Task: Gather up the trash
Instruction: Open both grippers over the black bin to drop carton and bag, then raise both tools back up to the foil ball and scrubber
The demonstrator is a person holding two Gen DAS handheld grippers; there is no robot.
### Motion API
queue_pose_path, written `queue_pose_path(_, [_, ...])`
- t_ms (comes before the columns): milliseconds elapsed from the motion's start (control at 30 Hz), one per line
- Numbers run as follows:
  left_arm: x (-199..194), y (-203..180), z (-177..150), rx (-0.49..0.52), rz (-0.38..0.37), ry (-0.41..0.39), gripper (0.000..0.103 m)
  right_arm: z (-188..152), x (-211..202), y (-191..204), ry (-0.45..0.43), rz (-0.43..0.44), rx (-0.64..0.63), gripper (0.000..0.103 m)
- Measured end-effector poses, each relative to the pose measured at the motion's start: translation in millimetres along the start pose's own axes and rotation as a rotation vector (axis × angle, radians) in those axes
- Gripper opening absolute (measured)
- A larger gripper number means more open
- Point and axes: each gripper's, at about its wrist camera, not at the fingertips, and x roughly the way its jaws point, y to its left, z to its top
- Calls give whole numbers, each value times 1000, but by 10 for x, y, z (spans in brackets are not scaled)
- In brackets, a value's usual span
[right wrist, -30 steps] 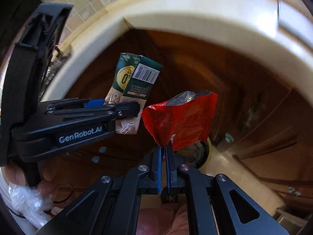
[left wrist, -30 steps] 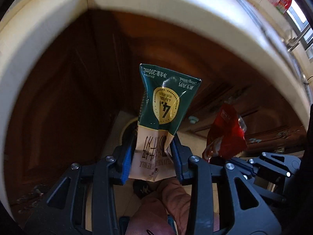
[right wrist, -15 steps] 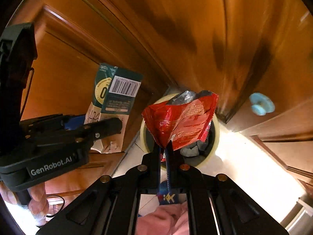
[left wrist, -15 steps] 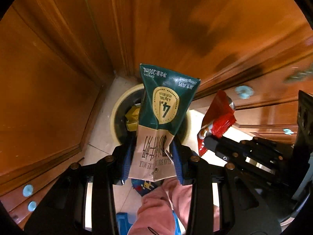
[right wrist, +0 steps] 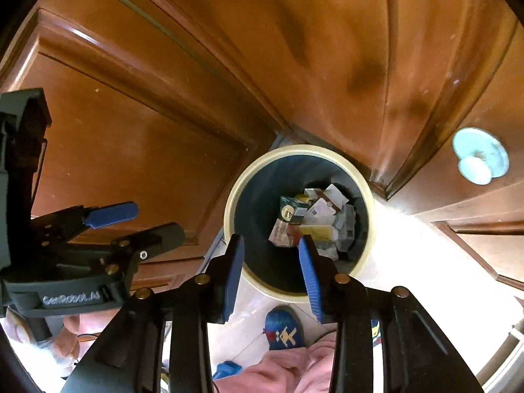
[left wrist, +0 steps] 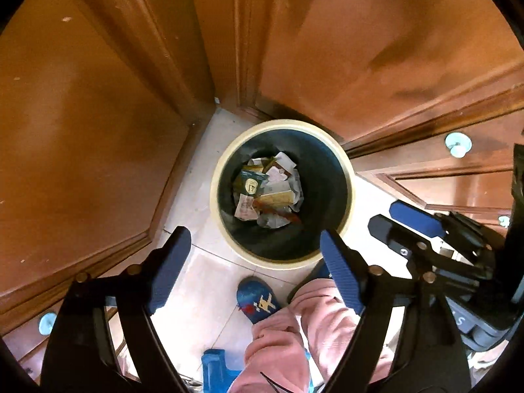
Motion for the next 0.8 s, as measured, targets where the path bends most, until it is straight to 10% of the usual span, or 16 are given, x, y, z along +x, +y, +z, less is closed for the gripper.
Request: queue_pose_path(800, [-3387, -602, 167, 135, -74, -311, 81, 81, -3461, 1019, -253, -87, -23, 35])
